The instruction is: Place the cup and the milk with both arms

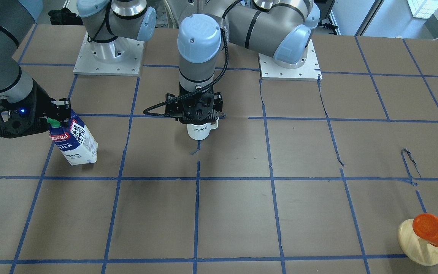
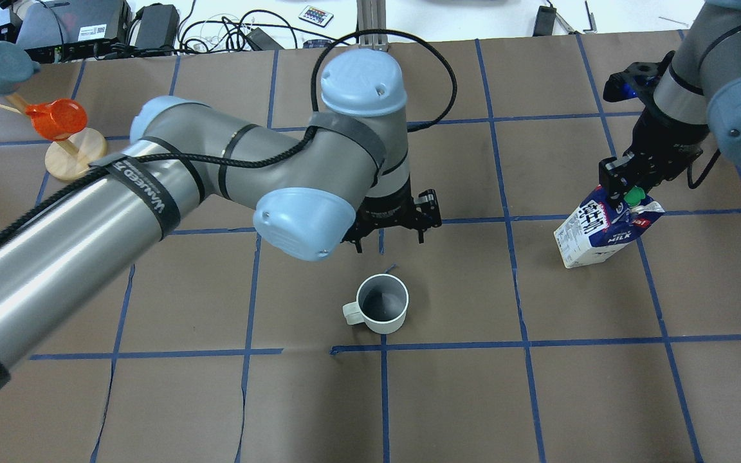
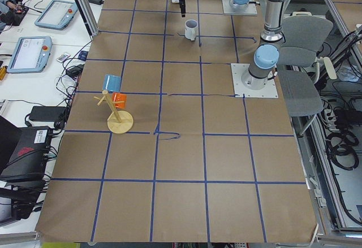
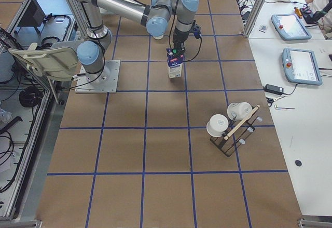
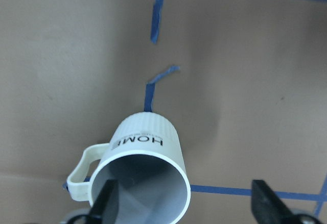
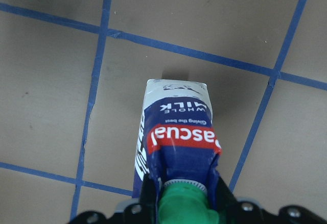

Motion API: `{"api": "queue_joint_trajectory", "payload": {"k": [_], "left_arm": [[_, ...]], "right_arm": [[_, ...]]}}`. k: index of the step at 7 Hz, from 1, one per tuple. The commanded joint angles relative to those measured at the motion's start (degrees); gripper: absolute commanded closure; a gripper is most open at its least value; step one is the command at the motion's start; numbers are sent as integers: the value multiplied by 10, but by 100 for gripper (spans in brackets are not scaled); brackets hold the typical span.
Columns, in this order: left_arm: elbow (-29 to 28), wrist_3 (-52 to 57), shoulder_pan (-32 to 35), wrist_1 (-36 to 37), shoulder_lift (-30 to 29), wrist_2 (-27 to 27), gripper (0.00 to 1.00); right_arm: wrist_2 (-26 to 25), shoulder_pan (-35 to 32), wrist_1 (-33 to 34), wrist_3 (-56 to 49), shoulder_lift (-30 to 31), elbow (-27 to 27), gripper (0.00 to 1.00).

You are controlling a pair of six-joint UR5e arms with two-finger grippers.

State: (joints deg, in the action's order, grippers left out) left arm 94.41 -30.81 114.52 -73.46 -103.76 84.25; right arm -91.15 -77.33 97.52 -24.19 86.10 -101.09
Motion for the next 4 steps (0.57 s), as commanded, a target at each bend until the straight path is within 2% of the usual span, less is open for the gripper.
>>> {"api": "queue_joint_trajectory", "payload": {"k": [1, 3, 4], "left_arm": [[-11, 90, -73, -45, 63, 0, 0], [-30, 203, -135, -117, 116, 38, 0], [-46, 213, -174, -140, 131, 33, 0]], "right_arm": [[32, -77, -19, 152, 0, 23, 95], [33, -161, -18, 277, -3, 24, 93], [33, -193, -19, 324, -4, 20, 91]]}}
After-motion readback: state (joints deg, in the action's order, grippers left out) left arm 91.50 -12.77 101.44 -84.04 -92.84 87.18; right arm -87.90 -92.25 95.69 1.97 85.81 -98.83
